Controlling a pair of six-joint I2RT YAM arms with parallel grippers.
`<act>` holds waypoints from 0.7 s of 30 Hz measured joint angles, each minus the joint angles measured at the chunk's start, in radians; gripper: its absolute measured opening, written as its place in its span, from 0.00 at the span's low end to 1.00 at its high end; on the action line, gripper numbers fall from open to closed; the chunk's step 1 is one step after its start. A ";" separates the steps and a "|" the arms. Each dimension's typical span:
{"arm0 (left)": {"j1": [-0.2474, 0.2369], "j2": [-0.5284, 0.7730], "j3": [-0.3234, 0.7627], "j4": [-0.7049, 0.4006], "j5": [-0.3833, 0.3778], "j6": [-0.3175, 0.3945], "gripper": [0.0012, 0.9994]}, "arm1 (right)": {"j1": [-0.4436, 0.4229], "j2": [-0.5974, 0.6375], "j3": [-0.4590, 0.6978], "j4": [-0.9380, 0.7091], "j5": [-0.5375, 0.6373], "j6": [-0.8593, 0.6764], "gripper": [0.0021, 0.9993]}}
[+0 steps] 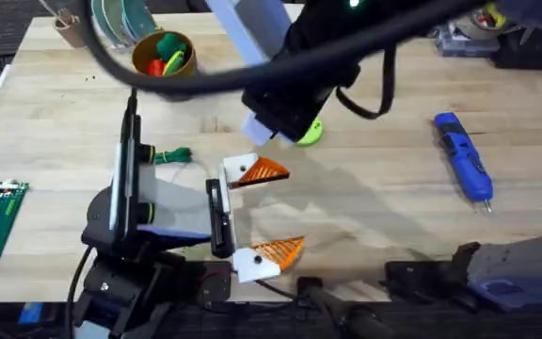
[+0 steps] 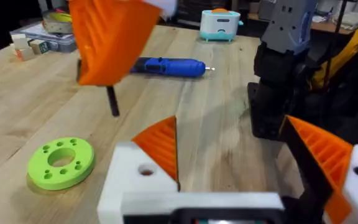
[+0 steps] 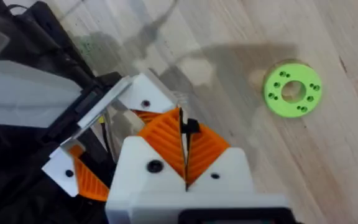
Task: Pick up the gripper from the table and insert it into the empty holder that is missing its gripper. Then pick up a screw, insert it into the mounting hole, and use the screwdriver to tighten it. Finally, clean up the table by picking up the vegetable and placing it into the bucket.
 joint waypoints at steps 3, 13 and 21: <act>0.000 0.000 0.000 -0.001 0.000 0.000 0.99 | 0.017 0.000 0.000 0.001 0.000 0.004 0.01; 0.000 0.000 0.000 -0.001 0.000 0.000 0.99 | 0.038 0.000 0.000 0.031 -0.046 0.030 0.01; 0.000 0.000 0.000 -0.001 0.000 0.000 0.99 | 0.041 0.001 0.000 0.031 -0.067 0.034 0.01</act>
